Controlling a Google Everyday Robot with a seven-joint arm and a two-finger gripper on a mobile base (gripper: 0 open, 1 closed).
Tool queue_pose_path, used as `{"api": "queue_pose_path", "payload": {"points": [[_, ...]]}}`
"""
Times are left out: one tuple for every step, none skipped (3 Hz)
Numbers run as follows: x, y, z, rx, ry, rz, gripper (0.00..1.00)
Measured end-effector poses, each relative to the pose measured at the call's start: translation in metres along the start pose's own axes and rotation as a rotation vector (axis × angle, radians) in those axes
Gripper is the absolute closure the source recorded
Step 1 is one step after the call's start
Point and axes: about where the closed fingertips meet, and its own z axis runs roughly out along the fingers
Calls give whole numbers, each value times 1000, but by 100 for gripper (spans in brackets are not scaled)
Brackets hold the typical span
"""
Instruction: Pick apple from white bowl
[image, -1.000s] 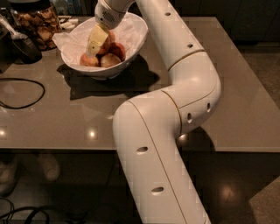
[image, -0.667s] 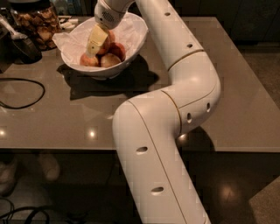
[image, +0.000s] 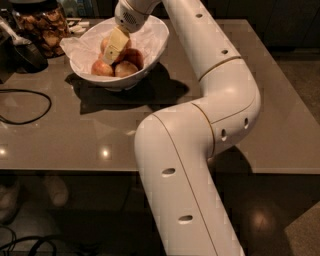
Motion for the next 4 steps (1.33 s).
{"api": "queue_pose_path", "payload": {"points": [[-1, -1, 2, 1, -4, 1, 11], [-2, -1, 4, -1, -9, 2, 6], [-2, -1, 6, -4, -14, 3, 4], [-1, 0, 5, -8, -20, 7, 14]]}}
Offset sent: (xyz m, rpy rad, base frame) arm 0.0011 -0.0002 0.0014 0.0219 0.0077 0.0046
